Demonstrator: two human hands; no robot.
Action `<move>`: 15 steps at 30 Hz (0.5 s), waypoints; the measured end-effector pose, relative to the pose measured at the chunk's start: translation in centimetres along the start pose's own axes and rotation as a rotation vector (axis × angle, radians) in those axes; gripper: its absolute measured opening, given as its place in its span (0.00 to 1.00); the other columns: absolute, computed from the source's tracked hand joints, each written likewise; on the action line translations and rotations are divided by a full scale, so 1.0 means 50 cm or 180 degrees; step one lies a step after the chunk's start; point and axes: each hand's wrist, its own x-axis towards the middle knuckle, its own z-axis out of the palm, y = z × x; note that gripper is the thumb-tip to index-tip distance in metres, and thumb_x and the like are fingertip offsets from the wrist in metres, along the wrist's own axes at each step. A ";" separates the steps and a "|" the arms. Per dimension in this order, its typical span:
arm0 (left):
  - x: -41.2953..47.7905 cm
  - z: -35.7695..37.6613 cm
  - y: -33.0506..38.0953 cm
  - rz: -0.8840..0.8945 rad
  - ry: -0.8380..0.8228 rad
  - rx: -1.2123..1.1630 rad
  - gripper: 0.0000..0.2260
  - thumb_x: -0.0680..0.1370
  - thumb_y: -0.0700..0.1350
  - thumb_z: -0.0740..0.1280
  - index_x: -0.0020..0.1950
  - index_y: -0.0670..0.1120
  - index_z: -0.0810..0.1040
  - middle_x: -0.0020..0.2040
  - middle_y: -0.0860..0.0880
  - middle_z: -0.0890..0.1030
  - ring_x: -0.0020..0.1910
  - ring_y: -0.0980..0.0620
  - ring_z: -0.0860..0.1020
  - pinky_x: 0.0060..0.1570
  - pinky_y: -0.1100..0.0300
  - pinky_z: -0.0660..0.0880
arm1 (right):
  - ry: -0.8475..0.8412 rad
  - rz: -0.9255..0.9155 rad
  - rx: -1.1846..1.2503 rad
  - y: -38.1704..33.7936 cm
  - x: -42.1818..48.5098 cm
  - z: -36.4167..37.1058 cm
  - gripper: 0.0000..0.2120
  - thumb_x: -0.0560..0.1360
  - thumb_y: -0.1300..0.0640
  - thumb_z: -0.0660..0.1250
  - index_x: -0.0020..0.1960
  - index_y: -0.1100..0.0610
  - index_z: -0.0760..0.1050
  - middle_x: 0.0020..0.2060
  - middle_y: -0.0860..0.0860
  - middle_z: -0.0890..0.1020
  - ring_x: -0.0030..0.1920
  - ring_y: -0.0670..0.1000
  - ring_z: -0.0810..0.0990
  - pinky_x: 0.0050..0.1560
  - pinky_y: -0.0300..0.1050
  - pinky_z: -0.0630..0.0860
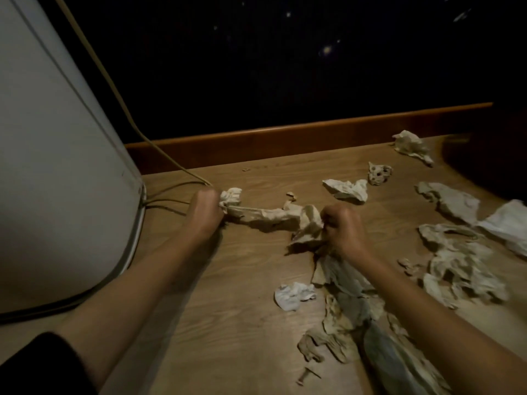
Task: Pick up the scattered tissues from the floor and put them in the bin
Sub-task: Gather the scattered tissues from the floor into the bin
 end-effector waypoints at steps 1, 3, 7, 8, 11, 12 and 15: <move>0.015 0.011 -0.006 -0.0024 -0.0091 0.0321 0.05 0.73 0.37 0.68 0.48 0.42 0.77 0.45 0.45 0.80 0.39 0.49 0.79 0.38 0.52 0.82 | -0.0143 0.0164 -0.0083 0.009 -0.025 0.007 0.08 0.73 0.66 0.64 0.47 0.55 0.78 0.48 0.56 0.80 0.55 0.59 0.72 0.51 0.53 0.74; 0.033 0.036 -0.012 0.0018 -0.0337 0.0808 0.07 0.71 0.37 0.71 0.47 0.41 0.78 0.50 0.44 0.77 0.42 0.48 0.77 0.42 0.53 0.81 | -0.0573 0.0458 -0.0268 0.016 -0.078 0.026 0.09 0.76 0.56 0.63 0.56 0.50 0.76 0.57 0.53 0.77 0.62 0.60 0.66 0.60 0.56 0.71; 0.049 0.055 -0.015 -0.0138 -0.0609 0.0929 0.05 0.72 0.34 0.67 0.46 0.40 0.79 0.48 0.40 0.81 0.45 0.45 0.77 0.45 0.54 0.76 | -0.0625 0.0381 -0.0650 -0.006 -0.183 0.070 0.16 0.75 0.54 0.63 0.62 0.46 0.70 0.63 0.50 0.69 0.62 0.58 0.67 0.60 0.56 0.71; 0.047 0.057 -0.017 -0.0169 -0.0564 0.0847 0.06 0.72 0.33 0.66 0.46 0.39 0.79 0.47 0.40 0.81 0.46 0.43 0.78 0.46 0.52 0.76 | -0.0460 0.0254 -0.0623 -0.015 -0.206 0.082 0.15 0.74 0.58 0.64 0.60 0.48 0.72 0.59 0.50 0.71 0.58 0.58 0.69 0.56 0.52 0.72; 0.028 0.051 -0.021 -0.0106 -0.0267 0.0528 0.08 0.72 0.31 0.65 0.48 0.39 0.80 0.45 0.40 0.82 0.46 0.42 0.79 0.48 0.50 0.78 | -0.0545 -0.0054 -0.0295 -0.020 -0.240 0.109 0.15 0.65 0.70 0.66 0.47 0.55 0.77 0.47 0.54 0.76 0.48 0.59 0.73 0.42 0.44 0.67; 0.019 0.046 -0.020 -0.0075 -0.0122 0.0425 0.08 0.73 0.32 0.65 0.48 0.39 0.80 0.45 0.40 0.82 0.46 0.42 0.79 0.47 0.50 0.78 | -0.0604 -0.0111 -0.0207 -0.017 -0.229 0.109 0.14 0.64 0.72 0.65 0.45 0.57 0.77 0.45 0.55 0.77 0.47 0.59 0.74 0.41 0.44 0.66; 0.003 0.020 -0.011 0.0118 0.0088 0.0286 0.06 0.74 0.34 0.65 0.48 0.40 0.80 0.45 0.40 0.82 0.44 0.44 0.79 0.45 0.51 0.78 | -0.0440 -0.0059 0.0208 -0.025 -0.147 0.081 0.12 0.72 0.71 0.61 0.49 0.59 0.79 0.49 0.54 0.78 0.50 0.54 0.77 0.46 0.43 0.73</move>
